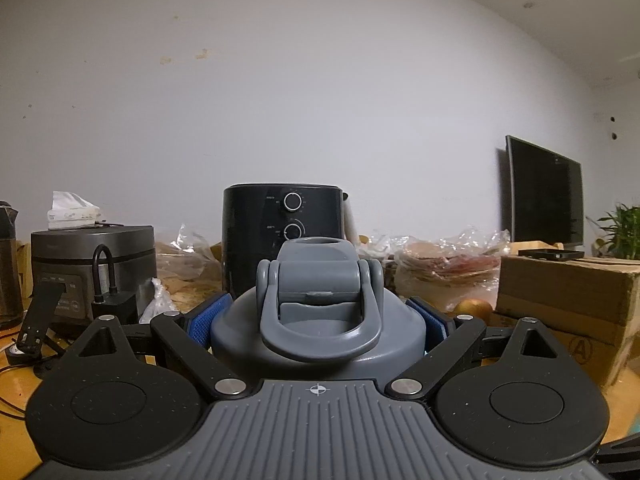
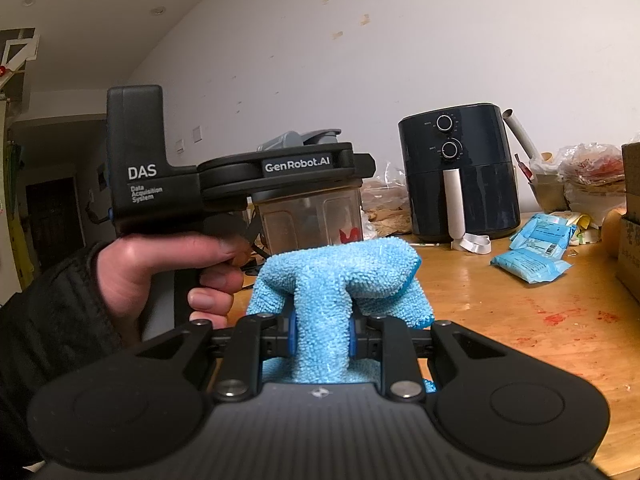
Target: Clean container
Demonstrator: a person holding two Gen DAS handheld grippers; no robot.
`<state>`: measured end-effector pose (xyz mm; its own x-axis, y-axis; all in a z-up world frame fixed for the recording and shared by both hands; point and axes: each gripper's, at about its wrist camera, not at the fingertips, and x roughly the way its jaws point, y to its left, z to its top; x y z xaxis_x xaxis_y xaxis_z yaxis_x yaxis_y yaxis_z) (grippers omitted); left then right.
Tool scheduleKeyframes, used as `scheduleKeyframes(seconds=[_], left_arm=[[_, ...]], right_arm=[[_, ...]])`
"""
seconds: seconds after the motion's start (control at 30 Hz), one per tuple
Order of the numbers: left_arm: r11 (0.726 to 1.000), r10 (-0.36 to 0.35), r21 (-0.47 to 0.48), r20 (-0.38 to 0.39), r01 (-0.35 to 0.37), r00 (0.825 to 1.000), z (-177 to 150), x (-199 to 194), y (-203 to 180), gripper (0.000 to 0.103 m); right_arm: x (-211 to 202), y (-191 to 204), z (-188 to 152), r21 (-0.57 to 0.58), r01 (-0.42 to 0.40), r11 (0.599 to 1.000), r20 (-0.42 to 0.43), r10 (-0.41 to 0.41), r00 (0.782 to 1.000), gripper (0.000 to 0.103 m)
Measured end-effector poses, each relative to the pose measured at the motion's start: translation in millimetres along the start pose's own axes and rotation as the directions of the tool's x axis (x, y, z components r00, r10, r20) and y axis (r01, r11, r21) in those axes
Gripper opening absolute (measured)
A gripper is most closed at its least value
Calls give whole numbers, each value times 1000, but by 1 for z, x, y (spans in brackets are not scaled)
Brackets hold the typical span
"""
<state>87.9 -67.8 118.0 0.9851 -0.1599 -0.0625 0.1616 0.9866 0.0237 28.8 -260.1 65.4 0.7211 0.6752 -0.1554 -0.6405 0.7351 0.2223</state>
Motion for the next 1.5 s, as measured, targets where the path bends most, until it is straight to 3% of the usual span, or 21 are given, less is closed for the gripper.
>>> scheduleKeyframes(seconds=[0.93,1.5], left_arm=[[998,-62,-2,-5,62,998,0,-3,8,94],[976,-217,29,1,217,976,-3,-1,23,94]], right_arm=[[3,3,1,-1,-7,1000,-2,7,1000,22],[1,3,1,1,0,1000,2,0,1000,22]])
